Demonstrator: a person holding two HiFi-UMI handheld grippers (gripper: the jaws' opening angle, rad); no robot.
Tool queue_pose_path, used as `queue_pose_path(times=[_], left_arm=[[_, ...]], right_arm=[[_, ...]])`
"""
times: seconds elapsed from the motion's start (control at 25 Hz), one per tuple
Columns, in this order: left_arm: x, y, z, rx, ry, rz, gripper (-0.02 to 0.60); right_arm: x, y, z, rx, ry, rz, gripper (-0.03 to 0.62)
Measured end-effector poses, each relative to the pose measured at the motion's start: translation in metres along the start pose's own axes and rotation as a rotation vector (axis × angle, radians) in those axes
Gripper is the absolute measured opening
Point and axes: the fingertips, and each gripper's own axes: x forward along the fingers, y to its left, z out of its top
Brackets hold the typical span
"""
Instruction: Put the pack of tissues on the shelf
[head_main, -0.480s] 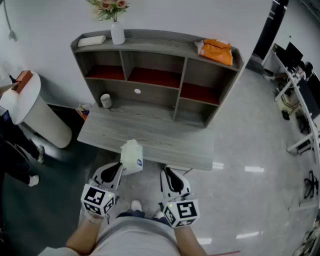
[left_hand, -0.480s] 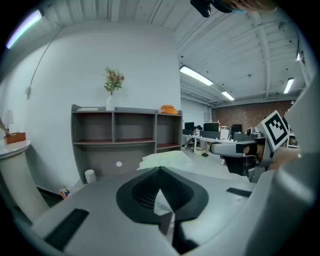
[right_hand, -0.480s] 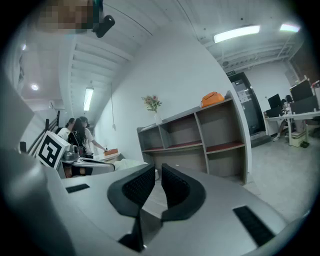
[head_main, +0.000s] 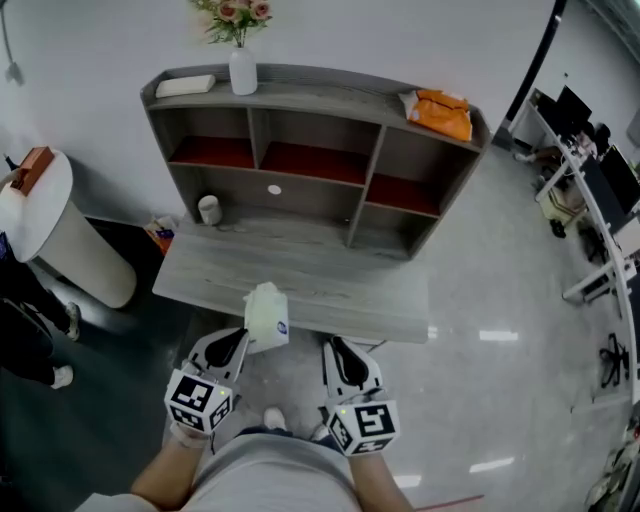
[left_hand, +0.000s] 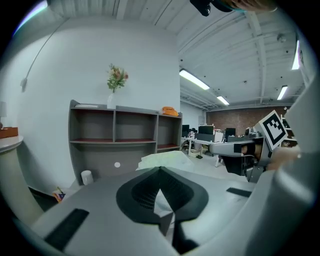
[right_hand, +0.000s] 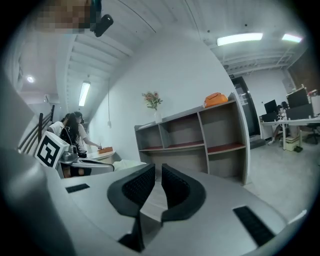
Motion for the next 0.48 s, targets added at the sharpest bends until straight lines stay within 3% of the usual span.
queue_pose_path(times=[0.48], left_arm=[[-0.004,0.058,-0.014,-0.027,-0.018,-0.070,0.015]], right_arm=[[0.029,0.025,-0.016,0.008,0.014,-0.113,0.051]])
